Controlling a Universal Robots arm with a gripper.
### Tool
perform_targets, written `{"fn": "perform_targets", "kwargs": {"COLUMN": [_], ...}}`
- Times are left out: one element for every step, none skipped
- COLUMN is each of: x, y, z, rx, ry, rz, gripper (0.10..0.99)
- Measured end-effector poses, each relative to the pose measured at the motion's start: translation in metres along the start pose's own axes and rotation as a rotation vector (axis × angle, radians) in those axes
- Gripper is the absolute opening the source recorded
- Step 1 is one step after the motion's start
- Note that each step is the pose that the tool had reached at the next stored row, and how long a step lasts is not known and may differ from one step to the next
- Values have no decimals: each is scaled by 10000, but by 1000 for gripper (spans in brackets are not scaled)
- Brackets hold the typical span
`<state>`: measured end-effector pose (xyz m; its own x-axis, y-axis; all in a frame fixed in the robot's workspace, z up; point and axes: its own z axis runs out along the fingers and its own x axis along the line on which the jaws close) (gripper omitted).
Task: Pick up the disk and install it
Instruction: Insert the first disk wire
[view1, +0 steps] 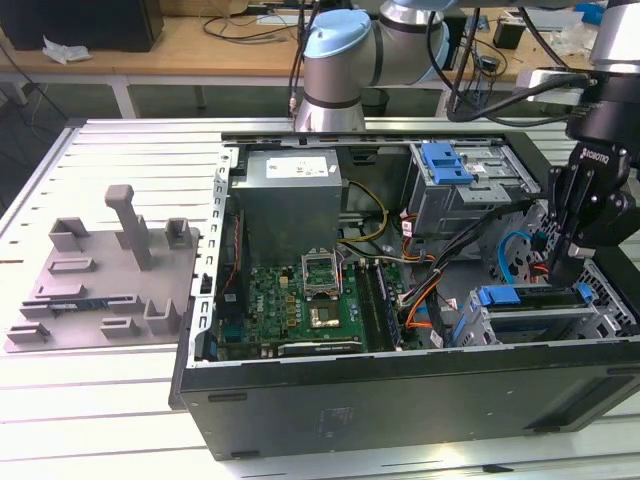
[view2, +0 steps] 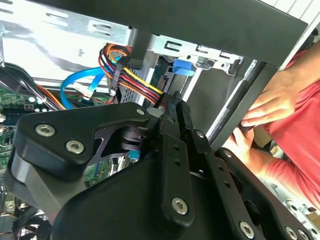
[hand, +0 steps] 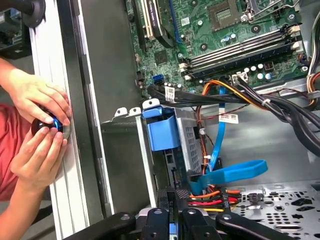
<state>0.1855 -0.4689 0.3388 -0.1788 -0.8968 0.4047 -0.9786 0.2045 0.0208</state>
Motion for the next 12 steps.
{"fn": "perform_targets", "kwargs": {"x": [14, 37, 62, 81, 98, 106, 113, 115, 117, 120, 123, 128], "y": [0, 1, 4, 10, 14, 15, 16, 16, 16, 17, 17, 21], "z": [4, 10, 15, 19, 20, 15, 8, 5, 2, -1, -4, -3], "rx": [0, 1, 3, 7, 22, 61, 112, 155, 196, 223, 233, 235], "ry": [-33, -86, -153, -223, -303, -380, -447, -492, -542, -597, -646, -748], "rz": [0, -1, -2, -2, 3, 12, 26, 38, 47, 51, 49, 42], "gripper": [169, 169, 169, 169, 169, 169, 169, 169, 169, 169, 169, 169]}}
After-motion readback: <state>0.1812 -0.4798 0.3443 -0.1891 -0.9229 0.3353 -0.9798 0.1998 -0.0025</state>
